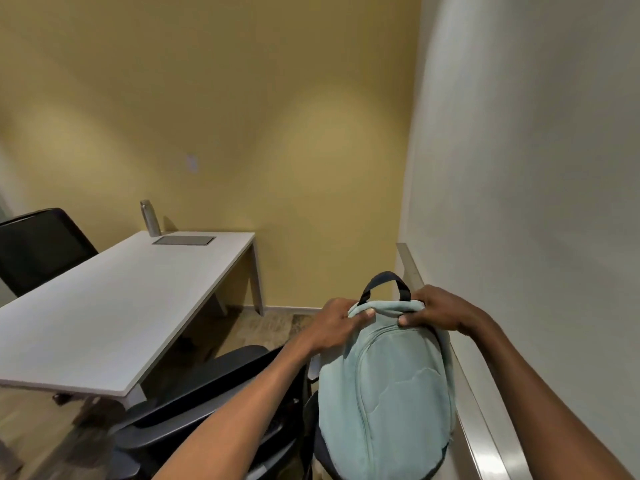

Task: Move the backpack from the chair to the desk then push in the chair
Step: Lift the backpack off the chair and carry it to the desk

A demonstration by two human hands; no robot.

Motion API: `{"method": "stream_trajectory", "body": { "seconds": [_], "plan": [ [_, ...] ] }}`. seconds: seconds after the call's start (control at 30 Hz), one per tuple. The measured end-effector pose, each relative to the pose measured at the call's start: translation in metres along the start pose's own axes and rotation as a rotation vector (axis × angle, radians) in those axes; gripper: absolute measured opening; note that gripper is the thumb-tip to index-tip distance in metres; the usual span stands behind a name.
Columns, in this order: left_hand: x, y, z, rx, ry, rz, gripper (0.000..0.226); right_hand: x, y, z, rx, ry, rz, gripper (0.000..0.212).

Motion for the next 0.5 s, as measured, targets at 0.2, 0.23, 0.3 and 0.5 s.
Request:
{"method": "stream_trajectory", "body": {
  "seconds": [0.2,0.23,0.3,0.5],
  "plan": [
    [0.008,-0.010,0.059,0.087,0.002,-0.003,0.036,0.008,-0.036,0.030,0.270,-0.041,-0.048,0.028],
    [0.010,-0.013,0.068,0.099,0.003,-0.006,0.037,0.008,-0.043,0.035,0.311,-0.036,-0.065,0.027],
    [0.011,-0.018,0.086,0.117,0.011,-0.017,0.036,0.005,-0.056,0.045,0.370,-0.022,-0.071,0.029],
    [0.009,-0.041,0.143,0.268,0.014,0.003,0.042,0.002,-0.086,0.080,0.539,0.004,-0.005,0.032]
  ]
}}
Point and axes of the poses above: each hand's wrist, its own z-axis towards the middle knuckle, its own y-axis out of the palm, x = y × z, the point moved 3 cm from there along z, towards the middle knuckle, and after that the axes turned 4 degrees about -y, right-handed, at the moved point
